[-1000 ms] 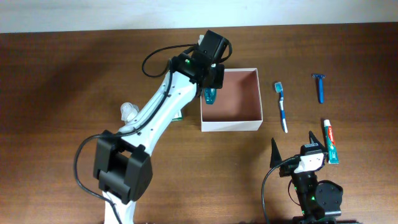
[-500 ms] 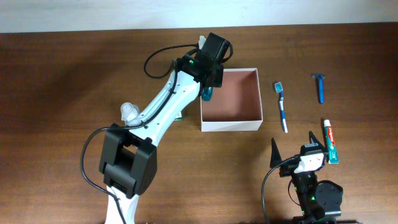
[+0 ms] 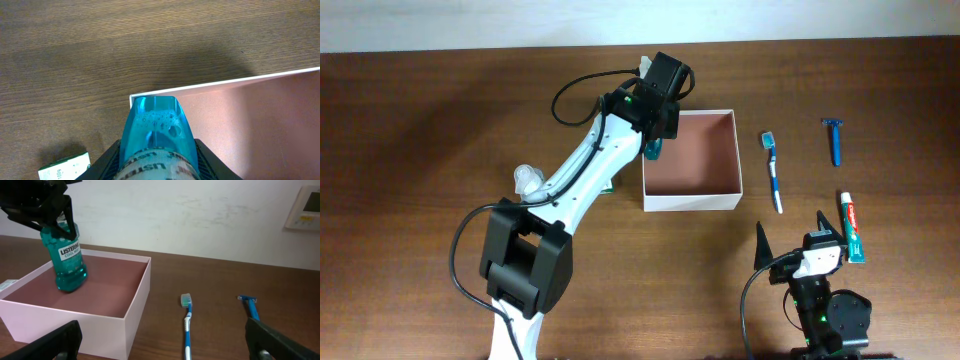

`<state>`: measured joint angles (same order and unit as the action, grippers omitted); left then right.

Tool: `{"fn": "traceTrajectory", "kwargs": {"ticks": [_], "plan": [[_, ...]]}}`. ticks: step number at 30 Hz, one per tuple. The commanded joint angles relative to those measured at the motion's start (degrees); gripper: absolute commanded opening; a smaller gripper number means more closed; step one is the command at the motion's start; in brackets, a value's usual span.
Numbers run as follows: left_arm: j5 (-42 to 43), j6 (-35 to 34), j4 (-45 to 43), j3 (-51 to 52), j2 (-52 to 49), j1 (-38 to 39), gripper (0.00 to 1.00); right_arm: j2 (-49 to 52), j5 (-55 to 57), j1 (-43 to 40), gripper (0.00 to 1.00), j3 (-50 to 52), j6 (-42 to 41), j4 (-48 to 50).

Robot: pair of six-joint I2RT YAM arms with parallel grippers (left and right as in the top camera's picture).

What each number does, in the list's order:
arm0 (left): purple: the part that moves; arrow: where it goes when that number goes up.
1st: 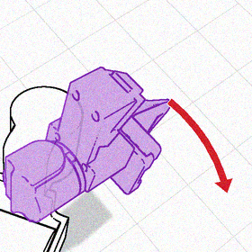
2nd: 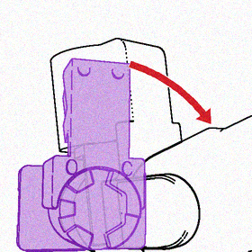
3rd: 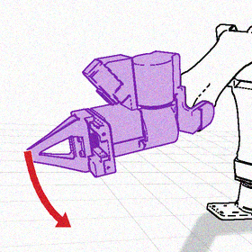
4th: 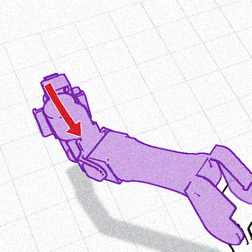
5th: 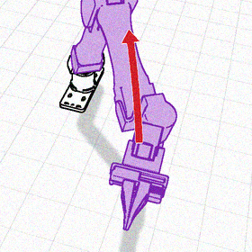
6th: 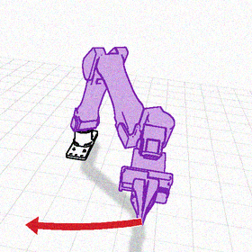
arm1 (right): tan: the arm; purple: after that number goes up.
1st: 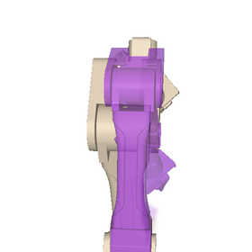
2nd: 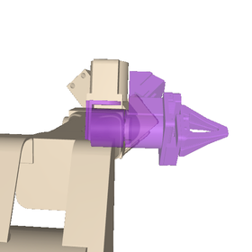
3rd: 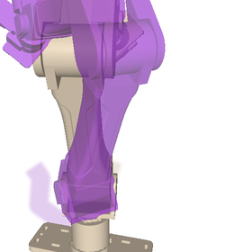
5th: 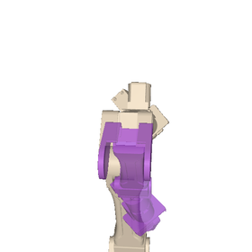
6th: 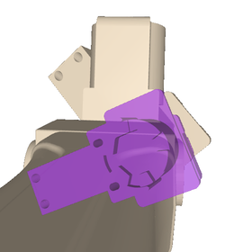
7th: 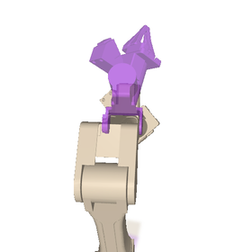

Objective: Pack container
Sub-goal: 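Lower the bottle into the box's back-left corner and open the left gripper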

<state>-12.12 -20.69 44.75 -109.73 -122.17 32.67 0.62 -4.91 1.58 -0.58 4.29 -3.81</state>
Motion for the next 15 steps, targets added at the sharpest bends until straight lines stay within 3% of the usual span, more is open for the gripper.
{"fn": "traceTrajectory", "kwargs": {"ticks": [1, 13, 15], "plan": [[-1.22, -0.5, -1.07, -0.66, -0.17, -0.35, 0.2, -0.44, 0.68, -0.15, 0.98, 0.26, -0.26, -0.31], [-1.22, -0.48, -1.66, -0.66, -1.92, -0.35, 0.24, -0.44, 0.68, -0.15, 0.98, 0.26, -0.26, -0.33], [-1.22, -0.48, -1.64, -0.66, -1.99, -0.35, 0.3, -0.42, 0.68, -0.15, 0.98, 0.26, -0.26, -0.31]]}}
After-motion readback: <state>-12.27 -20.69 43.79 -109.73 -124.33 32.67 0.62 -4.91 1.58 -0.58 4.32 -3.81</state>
